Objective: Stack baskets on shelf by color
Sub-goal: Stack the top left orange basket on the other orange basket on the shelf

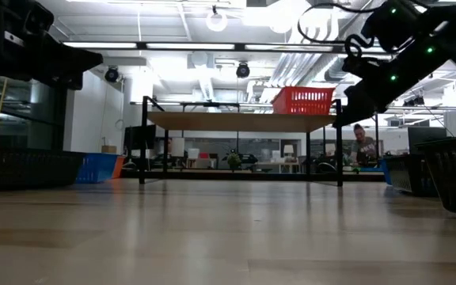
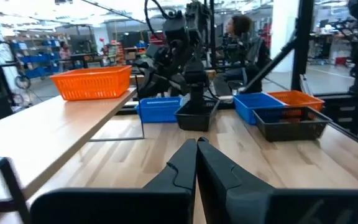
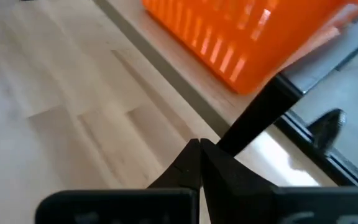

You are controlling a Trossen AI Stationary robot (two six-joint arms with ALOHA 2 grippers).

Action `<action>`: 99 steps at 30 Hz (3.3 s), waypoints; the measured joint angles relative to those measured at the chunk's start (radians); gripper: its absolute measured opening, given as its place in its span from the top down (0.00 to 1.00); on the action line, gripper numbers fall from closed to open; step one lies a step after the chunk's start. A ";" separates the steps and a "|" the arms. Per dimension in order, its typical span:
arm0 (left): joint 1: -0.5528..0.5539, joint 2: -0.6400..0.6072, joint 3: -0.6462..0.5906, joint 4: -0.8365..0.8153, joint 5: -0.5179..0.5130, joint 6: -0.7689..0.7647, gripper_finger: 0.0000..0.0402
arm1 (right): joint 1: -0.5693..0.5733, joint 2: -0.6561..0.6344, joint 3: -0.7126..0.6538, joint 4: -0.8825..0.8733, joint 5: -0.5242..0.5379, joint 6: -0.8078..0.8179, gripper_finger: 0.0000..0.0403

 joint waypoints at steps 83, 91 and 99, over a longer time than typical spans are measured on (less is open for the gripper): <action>0.779 1.394 0.634 -0.306 -0.430 -0.625 0.60 | 0.268 0.000 0.000 0.433 -0.238 0.056 1.00; 0.779 1.394 0.634 -0.307 -0.431 -0.633 0.93 | 0.268 0.000 0.000 0.433 -0.238 0.063 1.00; 0.779 1.394 0.634 -0.309 -0.431 -0.633 0.98 | 0.268 0.000 0.000 0.433 -0.239 0.063 1.00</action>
